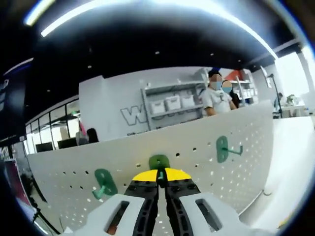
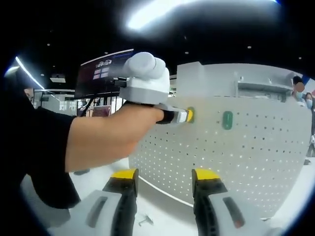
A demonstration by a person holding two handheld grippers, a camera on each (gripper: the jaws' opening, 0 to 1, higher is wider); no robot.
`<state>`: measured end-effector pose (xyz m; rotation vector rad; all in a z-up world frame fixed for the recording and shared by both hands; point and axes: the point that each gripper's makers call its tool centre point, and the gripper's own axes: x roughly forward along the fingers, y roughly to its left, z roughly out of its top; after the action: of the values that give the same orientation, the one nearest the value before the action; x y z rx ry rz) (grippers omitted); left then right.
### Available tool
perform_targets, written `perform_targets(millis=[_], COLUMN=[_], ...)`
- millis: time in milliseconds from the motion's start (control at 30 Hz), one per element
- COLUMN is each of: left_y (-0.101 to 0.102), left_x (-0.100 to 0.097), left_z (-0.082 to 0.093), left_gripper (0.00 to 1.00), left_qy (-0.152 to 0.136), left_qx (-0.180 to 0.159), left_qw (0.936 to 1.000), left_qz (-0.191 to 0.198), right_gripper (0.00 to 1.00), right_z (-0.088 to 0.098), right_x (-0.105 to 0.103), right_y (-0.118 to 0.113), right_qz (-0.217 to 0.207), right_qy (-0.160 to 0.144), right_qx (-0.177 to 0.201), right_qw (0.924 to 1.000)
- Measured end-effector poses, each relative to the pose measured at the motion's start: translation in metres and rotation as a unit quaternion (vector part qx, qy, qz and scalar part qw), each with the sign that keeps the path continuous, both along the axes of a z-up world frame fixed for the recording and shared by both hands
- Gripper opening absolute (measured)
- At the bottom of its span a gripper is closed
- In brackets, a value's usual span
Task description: Insert the hook assembly into the mounting plate slot until the hook locks in place.
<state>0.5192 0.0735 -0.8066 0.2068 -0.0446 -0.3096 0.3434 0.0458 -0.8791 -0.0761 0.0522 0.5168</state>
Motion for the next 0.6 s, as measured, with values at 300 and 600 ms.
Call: perform_targets(millis=[300, 600], left_y=[-0.005, -0.005], left_x=[0.002, -0.002], left_z=[-0.006, -0.004], left_gripper=[0.09, 0.10], left_qy=[-0.004, -0.021], left_qx=[-0.011, -0.008], left_qw=[0.9999, 0.9997], left_qz=[0.006, 0.003], right_gripper=[0.40, 0.40], right_z=[0.000, -0.003], right_x=[0.002, 0.003], right_y=[-0.009, -0.013], right_qz=[-0.015, -0.019], right_qy=[0.005, 0.008], right_qx=[0.007, 0.011], right_qw=[0.9999, 0.9997])
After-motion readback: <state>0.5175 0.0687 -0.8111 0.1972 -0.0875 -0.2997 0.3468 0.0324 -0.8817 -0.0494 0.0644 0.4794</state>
